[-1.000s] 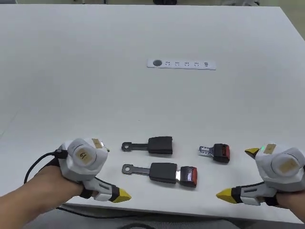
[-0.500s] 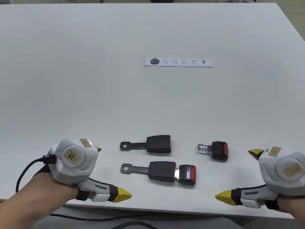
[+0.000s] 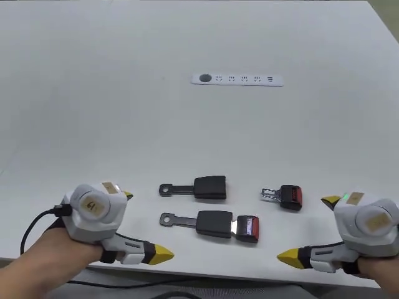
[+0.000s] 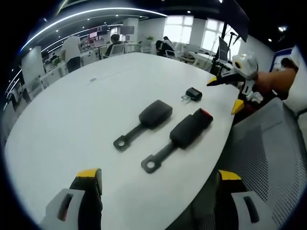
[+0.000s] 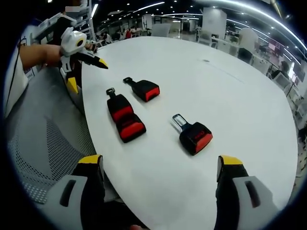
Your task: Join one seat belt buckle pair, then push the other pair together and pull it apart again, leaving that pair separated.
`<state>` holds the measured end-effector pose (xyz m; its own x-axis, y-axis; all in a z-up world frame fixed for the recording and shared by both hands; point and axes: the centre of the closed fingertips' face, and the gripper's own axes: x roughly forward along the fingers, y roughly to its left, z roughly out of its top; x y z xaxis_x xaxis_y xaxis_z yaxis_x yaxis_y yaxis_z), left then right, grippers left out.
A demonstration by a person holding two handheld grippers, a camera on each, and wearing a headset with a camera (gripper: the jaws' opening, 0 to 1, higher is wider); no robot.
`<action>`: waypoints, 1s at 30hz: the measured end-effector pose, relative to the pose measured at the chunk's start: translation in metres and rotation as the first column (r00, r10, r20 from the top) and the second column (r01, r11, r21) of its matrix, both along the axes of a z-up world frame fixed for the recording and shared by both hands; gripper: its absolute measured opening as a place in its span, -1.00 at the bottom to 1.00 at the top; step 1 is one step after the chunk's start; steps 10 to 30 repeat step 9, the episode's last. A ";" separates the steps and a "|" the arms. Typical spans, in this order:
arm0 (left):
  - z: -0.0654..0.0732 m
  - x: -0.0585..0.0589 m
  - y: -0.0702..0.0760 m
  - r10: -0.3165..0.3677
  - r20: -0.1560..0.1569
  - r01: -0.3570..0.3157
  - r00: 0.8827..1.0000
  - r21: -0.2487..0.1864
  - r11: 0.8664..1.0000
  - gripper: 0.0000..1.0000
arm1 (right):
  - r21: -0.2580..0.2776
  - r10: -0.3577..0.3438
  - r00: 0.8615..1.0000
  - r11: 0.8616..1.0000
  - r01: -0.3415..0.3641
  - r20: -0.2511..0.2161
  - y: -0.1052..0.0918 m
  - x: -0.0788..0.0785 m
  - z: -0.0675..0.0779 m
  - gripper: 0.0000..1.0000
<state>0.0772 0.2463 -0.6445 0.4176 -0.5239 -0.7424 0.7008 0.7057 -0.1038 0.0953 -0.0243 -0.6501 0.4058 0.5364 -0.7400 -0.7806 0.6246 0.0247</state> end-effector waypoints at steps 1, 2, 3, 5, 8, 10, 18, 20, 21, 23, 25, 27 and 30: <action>-0.001 -0.001 0.000 -0.002 -0.003 0.002 1.000 0.001 1.000 0.99 | 0.003 -0.001 1.000 1.000 0.001 -0.002 -0.001 0.001 -0.002 0.97; -0.001 -0.001 -0.001 -0.004 -0.006 0.004 1.000 0.003 1.000 0.99 | 0.005 -0.002 1.000 1.000 0.002 -0.005 -0.001 0.002 -0.005 0.96; -0.002 -0.002 -0.002 -0.007 -0.007 0.007 1.000 0.004 1.000 0.99 | 0.005 -0.003 1.000 1.000 0.003 -0.007 -0.001 0.003 -0.007 0.96; -0.003 -0.005 -0.005 -0.015 -0.013 0.015 1.000 0.009 1.000 0.99 | 0.003 -0.001 1.000 1.000 0.001 -0.016 0.000 0.001 -0.009 0.94; -0.002 -0.004 -0.006 -0.021 -0.011 0.021 1.000 0.010 1.000 0.99 | 0.003 0.002 1.000 1.000 -0.002 -0.023 0.002 -0.002 -0.009 0.93; -0.002 -0.004 -0.007 -0.022 -0.010 0.022 1.000 0.008 1.000 0.99 | 0.003 0.003 1.000 1.000 -0.003 -0.025 0.002 -0.002 -0.009 0.92; -0.002 -0.004 -0.007 -0.022 -0.010 0.022 1.000 0.008 1.000 0.99 | 0.003 0.003 1.000 1.000 -0.003 -0.025 0.002 -0.002 -0.009 0.92; -0.002 -0.004 -0.007 -0.022 -0.010 0.022 1.000 0.008 1.000 0.99 | 0.003 0.003 1.000 1.000 -0.003 -0.025 0.002 -0.002 -0.009 0.92; -0.002 -0.004 -0.007 -0.022 -0.010 0.022 1.000 0.008 1.000 0.99 | 0.003 0.003 1.000 1.000 -0.003 -0.025 0.002 -0.002 -0.009 0.92; -0.002 -0.004 -0.007 -0.022 -0.010 0.022 1.000 0.008 1.000 0.99 | 0.003 0.003 1.000 1.000 -0.003 -0.025 0.002 -0.002 -0.009 0.92; -0.002 -0.004 -0.007 -0.022 -0.010 0.022 1.000 0.008 1.000 0.99 | 0.003 0.003 1.000 1.000 -0.003 -0.025 0.002 -0.002 -0.009 0.92; -0.002 -0.004 -0.007 -0.022 -0.010 0.022 1.000 0.008 1.000 0.99 | 0.003 0.003 1.000 1.000 -0.003 -0.025 0.002 -0.002 -0.009 0.92; -0.002 -0.004 -0.007 -0.022 -0.010 0.022 1.000 0.008 1.000 0.99 | 0.003 0.003 1.000 1.000 -0.003 -0.025 0.002 -0.002 -0.009 0.92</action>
